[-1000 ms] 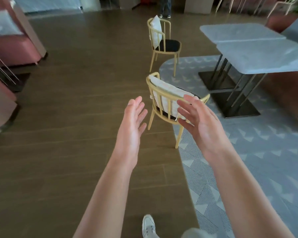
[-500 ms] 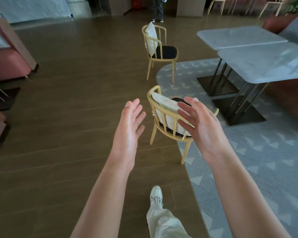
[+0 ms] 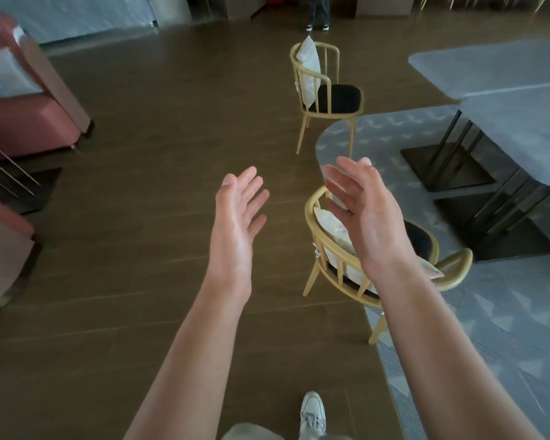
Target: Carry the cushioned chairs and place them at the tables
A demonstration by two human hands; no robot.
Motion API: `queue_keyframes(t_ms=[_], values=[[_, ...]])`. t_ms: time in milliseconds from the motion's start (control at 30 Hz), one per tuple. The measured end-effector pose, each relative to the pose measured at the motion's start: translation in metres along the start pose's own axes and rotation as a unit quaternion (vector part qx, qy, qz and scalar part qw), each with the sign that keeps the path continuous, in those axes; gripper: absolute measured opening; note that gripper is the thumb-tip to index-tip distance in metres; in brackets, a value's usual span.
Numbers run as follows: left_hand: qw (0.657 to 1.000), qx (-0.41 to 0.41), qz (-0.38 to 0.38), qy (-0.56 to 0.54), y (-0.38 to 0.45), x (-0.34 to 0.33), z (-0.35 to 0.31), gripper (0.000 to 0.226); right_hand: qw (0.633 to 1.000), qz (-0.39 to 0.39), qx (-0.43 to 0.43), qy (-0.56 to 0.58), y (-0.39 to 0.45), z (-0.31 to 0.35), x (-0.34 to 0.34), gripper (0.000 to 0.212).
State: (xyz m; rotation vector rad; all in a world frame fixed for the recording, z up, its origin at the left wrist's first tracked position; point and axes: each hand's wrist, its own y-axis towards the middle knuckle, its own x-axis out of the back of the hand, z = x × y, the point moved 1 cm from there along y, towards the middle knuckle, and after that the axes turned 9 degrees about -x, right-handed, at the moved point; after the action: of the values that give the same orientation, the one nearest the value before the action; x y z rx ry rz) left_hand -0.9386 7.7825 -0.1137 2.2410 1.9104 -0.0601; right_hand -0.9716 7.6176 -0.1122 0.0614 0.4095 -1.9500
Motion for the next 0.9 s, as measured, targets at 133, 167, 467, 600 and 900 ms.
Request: queue_keyframes(t_ms=[133, 167, 467, 600, 900], values=[[1.000, 0.002, -0.014, -0.010, 0.043, 0.016, 0.013, 0.071, 1.000, 0.014, 0.000, -0.011, 0.043, 0.004, -0.022, 0.060], [1.000, 0.006, -0.016, -0.015, 0.056, 0.020, 0.018, 0.071, 1.000, 0.014, -0.001, -0.012, 0.056, 0.004, -0.027, 0.060], [0.995, 0.074, 0.044, -0.041, 0.195, 0.035, 0.070, 0.072, 0.996, -0.082, -0.004, -0.017, 0.162, -0.002, -0.057, 0.054], [0.989, 0.104, 0.094, -0.037, 0.258, 0.031, 0.085, 0.070, 0.991, -0.137, 0.001, 0.010, 0.197, -0.002, -0.065, 0.057], [0.952, 0.167, 0.253, -0.049, 0.310, -0.034, 0.120, 0.065, 0.950, -0.305, 0.005, 0.068, 0.203, -0.009, -0.031, 0.042]])
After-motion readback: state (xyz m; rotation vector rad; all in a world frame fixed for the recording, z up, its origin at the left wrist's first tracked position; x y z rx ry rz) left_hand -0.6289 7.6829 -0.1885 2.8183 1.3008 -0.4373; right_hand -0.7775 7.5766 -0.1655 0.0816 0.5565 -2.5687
